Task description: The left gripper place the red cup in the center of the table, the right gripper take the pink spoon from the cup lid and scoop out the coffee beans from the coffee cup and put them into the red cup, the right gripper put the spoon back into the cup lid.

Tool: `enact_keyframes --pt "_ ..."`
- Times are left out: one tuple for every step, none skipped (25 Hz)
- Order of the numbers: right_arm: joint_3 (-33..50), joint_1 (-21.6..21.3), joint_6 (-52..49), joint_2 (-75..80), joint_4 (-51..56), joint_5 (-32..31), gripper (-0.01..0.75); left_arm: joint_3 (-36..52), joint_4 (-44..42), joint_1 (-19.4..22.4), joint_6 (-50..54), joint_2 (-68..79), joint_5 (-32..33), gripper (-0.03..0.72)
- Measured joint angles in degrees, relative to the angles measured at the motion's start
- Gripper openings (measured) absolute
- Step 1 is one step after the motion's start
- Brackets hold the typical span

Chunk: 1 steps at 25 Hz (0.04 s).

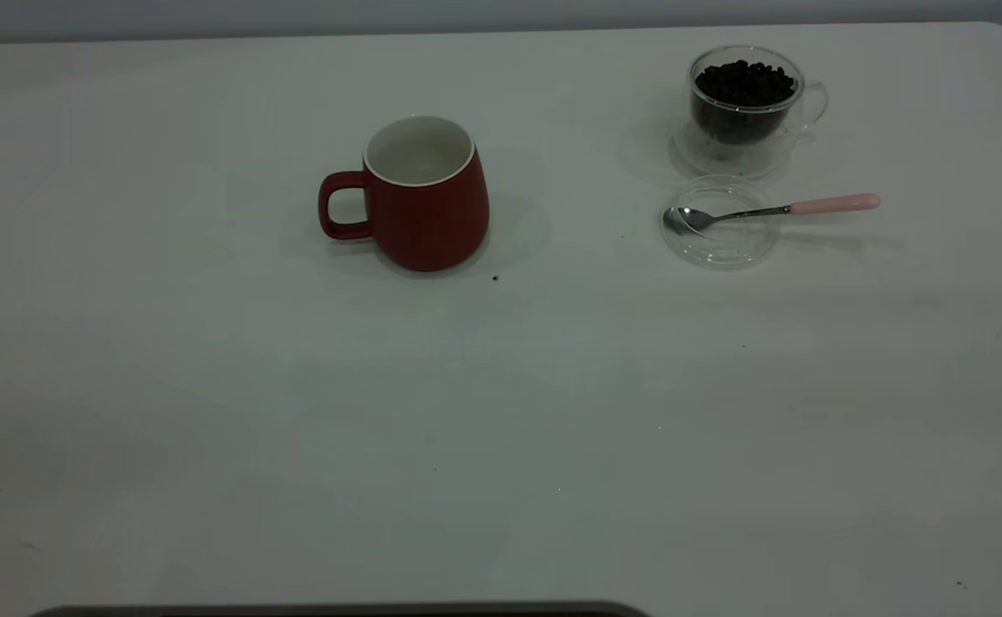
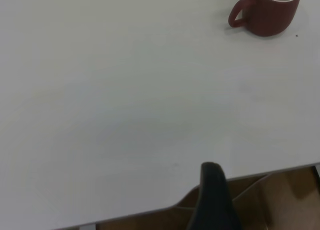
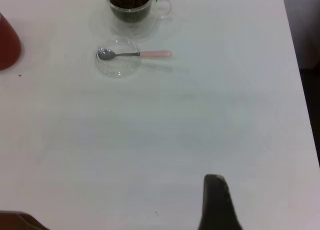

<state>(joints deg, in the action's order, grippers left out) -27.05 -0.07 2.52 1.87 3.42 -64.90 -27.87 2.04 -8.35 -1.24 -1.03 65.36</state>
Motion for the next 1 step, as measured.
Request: enact_keyframes --pt "0.0 0.0 0.0 -0.1 0.0 0.0 0.535 0.0 0.0 0.0 0.0 0.0 0.0 0.587"
